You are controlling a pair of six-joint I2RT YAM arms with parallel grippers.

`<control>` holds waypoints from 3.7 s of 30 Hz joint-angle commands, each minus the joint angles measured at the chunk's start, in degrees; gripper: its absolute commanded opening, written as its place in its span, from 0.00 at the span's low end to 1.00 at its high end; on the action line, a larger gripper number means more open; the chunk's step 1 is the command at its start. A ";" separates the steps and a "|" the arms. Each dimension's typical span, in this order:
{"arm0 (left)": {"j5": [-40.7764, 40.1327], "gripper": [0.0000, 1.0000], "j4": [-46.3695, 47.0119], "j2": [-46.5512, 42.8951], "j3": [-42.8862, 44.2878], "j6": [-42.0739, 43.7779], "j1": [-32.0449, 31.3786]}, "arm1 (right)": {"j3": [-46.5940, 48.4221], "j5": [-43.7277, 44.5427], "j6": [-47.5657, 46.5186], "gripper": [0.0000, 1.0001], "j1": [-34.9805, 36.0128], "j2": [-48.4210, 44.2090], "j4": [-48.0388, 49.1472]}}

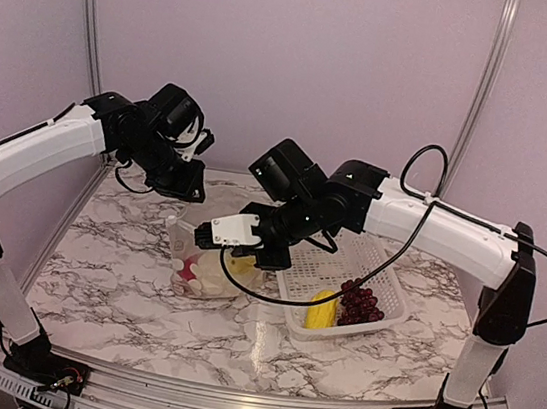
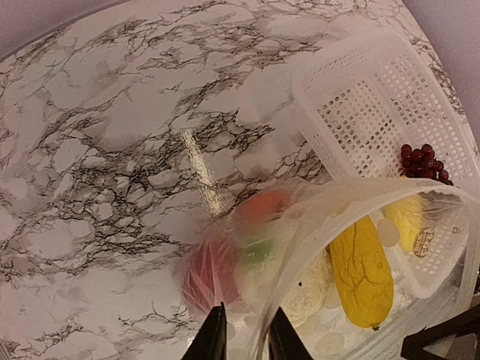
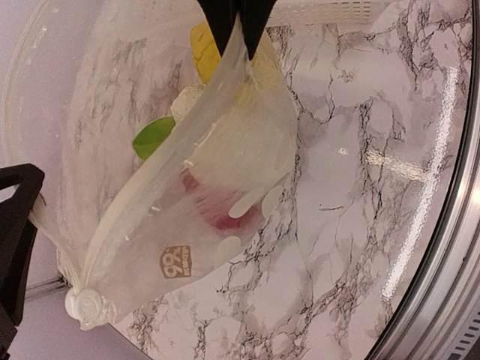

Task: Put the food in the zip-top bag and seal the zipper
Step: Pass from the right arm to the left, then pick up the fake fruit from the bin, then place the fake fruit in the zipper food storage bag.

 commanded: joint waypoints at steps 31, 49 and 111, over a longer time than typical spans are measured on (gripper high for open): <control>-0.15 0.00 -1.27 0.64 3.31 0.67 0.11 | -13.03 -21.36 4.84 0.41 -21.79 -14.18 -4.21; -0.13 0.00 -0.32 0.67 2.24 0.36 0.11 | -32.07 -10.12 -19.75 0.70 -27.10 -14.22 -4.68; 10.00 0.00 9.43 -0.63 -3.26 -8.67 0.03 | 12.77 -22.20 10.09 0.30 -16.54 -2.48 -6.55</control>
